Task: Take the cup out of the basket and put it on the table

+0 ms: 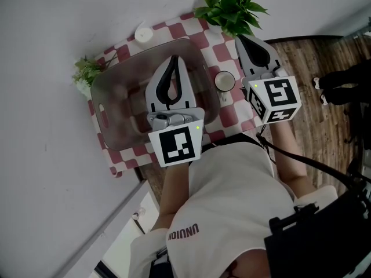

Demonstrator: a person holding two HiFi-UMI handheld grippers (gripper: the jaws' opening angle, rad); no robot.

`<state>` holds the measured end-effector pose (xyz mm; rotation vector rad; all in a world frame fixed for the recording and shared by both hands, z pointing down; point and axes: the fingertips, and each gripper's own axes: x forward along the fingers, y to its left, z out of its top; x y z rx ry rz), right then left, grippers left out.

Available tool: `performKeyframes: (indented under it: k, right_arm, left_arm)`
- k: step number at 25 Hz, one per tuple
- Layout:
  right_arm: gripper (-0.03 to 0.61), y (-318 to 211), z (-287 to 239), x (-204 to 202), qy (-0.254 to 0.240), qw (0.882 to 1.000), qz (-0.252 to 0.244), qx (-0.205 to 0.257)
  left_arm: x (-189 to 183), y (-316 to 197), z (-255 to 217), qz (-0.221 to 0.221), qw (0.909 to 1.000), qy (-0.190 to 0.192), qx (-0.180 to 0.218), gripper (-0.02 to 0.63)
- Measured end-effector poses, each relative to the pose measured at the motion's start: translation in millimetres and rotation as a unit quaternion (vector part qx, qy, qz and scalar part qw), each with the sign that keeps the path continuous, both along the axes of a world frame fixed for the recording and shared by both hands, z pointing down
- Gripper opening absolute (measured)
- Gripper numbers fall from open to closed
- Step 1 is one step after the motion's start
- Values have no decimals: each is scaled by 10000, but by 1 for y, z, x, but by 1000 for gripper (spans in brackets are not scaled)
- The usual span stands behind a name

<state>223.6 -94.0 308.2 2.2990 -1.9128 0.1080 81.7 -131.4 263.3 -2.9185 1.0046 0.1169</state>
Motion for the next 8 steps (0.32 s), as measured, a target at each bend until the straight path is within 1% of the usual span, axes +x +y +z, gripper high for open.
performKeyframes:
  k: [8]
  right_arm:
    - [15, -1, 1, -2, 9, 10000, -33, 6]
  left_arm:
    - [-1, -1, 0, 11, 10000, 4, 19, 11]
